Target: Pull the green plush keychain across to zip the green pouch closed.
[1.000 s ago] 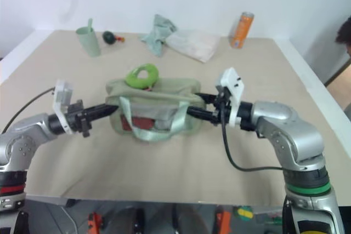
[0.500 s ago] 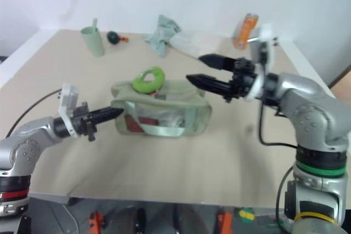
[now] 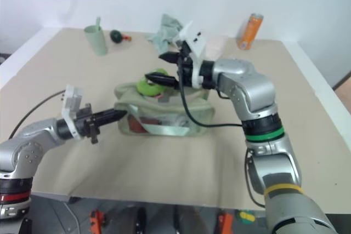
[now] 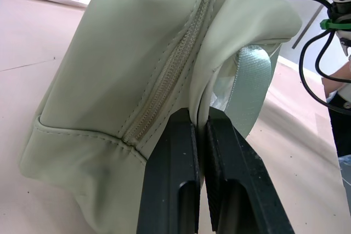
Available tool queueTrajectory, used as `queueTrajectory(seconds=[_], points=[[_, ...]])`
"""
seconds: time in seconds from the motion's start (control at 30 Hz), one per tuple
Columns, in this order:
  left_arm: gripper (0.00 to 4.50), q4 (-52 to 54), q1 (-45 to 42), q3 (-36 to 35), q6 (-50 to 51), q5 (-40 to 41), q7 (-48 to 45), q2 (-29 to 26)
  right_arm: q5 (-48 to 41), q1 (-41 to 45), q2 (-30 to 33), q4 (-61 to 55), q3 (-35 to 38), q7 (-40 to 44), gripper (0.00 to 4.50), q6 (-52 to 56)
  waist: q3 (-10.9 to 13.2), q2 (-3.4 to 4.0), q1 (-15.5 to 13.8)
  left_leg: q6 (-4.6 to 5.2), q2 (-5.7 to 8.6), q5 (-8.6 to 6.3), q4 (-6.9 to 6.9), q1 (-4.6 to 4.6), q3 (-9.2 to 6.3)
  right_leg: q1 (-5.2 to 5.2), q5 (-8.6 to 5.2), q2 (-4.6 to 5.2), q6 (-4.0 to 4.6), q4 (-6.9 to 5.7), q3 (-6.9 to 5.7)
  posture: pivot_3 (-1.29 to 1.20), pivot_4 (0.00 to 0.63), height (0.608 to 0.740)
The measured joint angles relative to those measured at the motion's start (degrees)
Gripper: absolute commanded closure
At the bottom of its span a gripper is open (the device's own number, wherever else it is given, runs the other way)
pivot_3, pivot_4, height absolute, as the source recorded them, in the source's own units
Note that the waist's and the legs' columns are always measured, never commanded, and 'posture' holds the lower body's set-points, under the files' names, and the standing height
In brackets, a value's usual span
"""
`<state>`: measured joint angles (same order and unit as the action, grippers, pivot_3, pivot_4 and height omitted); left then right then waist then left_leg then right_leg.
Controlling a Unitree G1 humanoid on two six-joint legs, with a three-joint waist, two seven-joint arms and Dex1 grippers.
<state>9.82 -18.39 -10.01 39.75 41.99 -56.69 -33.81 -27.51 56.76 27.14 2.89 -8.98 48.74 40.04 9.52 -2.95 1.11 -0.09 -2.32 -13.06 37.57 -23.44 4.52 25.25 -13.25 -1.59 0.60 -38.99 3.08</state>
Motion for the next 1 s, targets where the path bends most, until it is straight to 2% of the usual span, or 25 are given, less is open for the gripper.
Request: queueTrajectory(seconds=[0.3, 0.5, 0.6, 0.9, 1.0], points=[[4.50, 0.97, 1.16, -0.60, -0.14, 0.88, 1.34, 0.00, 2.08, -0.13, -0.09, 0.14, -2.19, 4.14, 0.42, -0.02, 0.00, 0.00, 0.04, 0.01, 0.01, 0.00, 0.00, 0.03, -0.04, -0.01, 0.00, 0.01, 0.00, -0.02, -0.06, 0.00, 0.150, 0.740], [4.50, 0.92, 1.25, -0.66, -0.71, 0.93, 1.72, -0.03, 3.19, -0.25, 3.74, 0.74, -1.22, 6.14, 0.42, -0.67, 0.00, 0.00, 0.08, 0.02, 0.01, 0.00, 0.00, 0.03, -0.01, 0.00, 0.00, 0.02, 0.00, -0.01, -0.04, 0.00, 0.150, 0.740], [4.50, 0.79, 1.24, -0.69, -0.95, 0.85, 1.80, -0.02, 3.23, -0.40, 3.82, 0.73, -0.93, 6.18, 1.22, -0.75, 0.00, 0.00, 0.13, 0.01, -0.02, 0.00, 0.00, 0.04, -0.06, 0.00, -0.01, -0.03, 0.01, -0.03, -0.09, 0.00, 0.150, 0.740], [4.50, 0.31, 0.91, -0.57, -1.13, 0.82, 2.18, -0.03, 2.93, -2.26, 3.30, -0.33, -0.87, 6.99, 4.35, -0.82, 0.00, 0.01, 0.11, 0.01, -0.01, 0.00, 0.00, 0.04, -0.04, -0.01, -0.01, 0.00, 0.01, -0.03, -0.08, 0.00, 0.150, 0.740], [4.50, 0.30, 0.90, -0.57, -1.13, 0.83, 2.35, -0.04, 2.93, -2.35, 3.30, -0.62, -0.86, 7.38, 4.47, -0.83, 0.00, 0.01, 0.11, 0.01, -0.01, 0.00, 0.00, 0.04, -0.06, -0.01, -0.01, -0.01, 0.01, -0.03, -0.09, 0.00, 0.150, 0.740]])
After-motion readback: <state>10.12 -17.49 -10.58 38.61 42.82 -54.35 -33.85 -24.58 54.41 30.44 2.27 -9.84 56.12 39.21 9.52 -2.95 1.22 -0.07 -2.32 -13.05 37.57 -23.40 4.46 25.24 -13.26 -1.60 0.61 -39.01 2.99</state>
